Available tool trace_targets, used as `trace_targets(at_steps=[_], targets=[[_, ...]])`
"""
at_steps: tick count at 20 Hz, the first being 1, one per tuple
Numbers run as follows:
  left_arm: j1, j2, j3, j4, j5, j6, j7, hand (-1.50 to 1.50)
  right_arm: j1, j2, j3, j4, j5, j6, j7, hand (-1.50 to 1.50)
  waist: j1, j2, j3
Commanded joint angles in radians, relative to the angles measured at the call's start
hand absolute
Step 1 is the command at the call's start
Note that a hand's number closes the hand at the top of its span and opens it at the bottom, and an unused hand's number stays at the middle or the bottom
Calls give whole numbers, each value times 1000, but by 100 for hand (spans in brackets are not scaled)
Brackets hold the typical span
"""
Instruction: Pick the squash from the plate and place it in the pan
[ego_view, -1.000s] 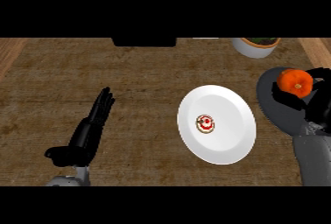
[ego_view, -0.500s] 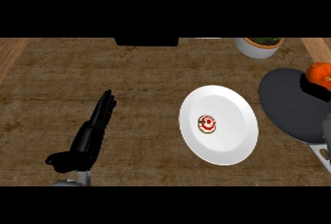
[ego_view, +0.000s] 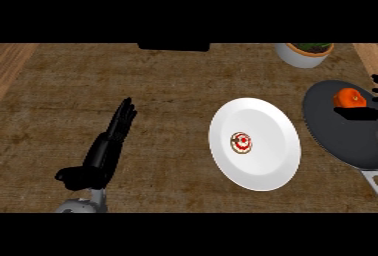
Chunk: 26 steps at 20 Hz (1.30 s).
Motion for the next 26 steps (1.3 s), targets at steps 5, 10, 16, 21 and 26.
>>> trace_targets(at_steps=[5, 10, 16, 21, 26], targets=[[7, -11, 1, 16, -8, 7, -16, 0, -59, 1, -111, 131, -123, -9, -270, -150, -2, 1, 2], [10, -7, 0, -14, -18, 18, 19, 0, -72, 6, -239, 105, -265, -34, -396, -150, -16, -6, 1], [18, -4, 25, 29, -5, 3, -21, 0, -1, -85, -324, 128, -404, 208, -480, -150, -43, -14, -2], [21, 14, 49, 6, 4, -3, -11, 0, 87, -102, -348, 98, -498, 470, -518, -150, -59, -23, -4], [63, -5, 34, -17, -13, 15, -23, 0, 240, -80, -310, 9, -537, 622, -595, -150, -59, -24, -5]])
